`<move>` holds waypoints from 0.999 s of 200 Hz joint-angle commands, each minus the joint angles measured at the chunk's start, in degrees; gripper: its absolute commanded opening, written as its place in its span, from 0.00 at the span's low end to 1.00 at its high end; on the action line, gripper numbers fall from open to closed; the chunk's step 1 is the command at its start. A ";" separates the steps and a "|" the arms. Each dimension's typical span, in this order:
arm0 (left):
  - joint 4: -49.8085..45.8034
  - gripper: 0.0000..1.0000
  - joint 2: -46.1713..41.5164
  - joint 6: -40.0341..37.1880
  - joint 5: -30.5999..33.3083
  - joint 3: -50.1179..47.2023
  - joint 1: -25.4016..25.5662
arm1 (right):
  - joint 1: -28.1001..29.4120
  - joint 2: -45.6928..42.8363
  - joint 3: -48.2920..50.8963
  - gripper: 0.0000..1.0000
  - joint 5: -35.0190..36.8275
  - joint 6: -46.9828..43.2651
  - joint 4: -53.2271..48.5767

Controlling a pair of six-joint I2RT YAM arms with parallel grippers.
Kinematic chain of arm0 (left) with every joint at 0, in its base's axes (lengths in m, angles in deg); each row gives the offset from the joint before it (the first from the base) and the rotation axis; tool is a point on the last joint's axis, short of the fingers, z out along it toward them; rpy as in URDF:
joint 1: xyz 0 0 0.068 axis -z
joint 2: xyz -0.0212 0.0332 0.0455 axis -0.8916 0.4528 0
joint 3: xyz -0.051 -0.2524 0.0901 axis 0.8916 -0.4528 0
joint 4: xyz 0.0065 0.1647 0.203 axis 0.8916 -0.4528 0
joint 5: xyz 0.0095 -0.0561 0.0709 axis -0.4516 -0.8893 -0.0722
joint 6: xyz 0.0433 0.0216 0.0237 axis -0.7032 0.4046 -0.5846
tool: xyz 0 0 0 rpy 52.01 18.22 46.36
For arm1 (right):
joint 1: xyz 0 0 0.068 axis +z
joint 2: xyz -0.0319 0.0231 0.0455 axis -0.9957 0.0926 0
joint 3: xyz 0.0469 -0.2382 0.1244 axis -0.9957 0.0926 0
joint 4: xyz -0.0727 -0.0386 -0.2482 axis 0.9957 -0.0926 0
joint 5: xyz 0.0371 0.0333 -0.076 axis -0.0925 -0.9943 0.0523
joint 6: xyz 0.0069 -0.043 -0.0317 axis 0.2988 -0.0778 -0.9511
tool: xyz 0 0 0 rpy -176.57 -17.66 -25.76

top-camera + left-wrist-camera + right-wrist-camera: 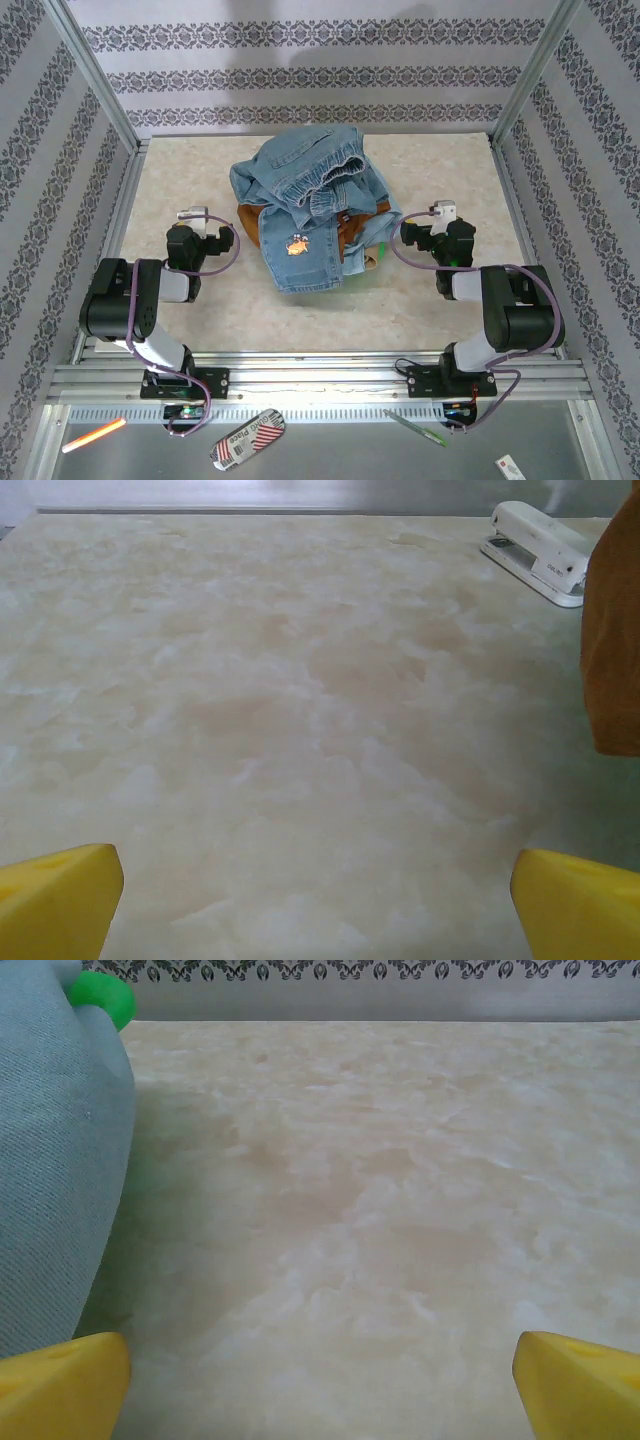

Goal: Fold and stack the trousers

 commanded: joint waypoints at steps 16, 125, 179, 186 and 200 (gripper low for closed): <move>0.40 1.00 -0.82 -1.17 -1.65 0.29 0.18 | 0.69 -0.82 -0.40 0.98 0.54 -0.84 1.22; -0.20 1.00 -0.82 -1.43 -2.33 0.61 0.15 | 0.53 -0.82 -0.50 0.98 0.34 -0.81 1.14; -0.13 1.00 -0.82 -1.43 -2.33 0.59 0.18 | 0.27 -0.72 -0.41 0.98 -0.10 -0.49 1.30; -0.14 1.00 -0.79 -1.43 -2.33 0.55 0.15 | 0.14 -0.76 -0.49 0.98 -0.11 -0.55 1.31; -0.33 1.00 -0.82 -1.35 -2.37 0.65 0.15 | -0.03 -0.64 -0.52 0.98 -0.30 -0.13 1.22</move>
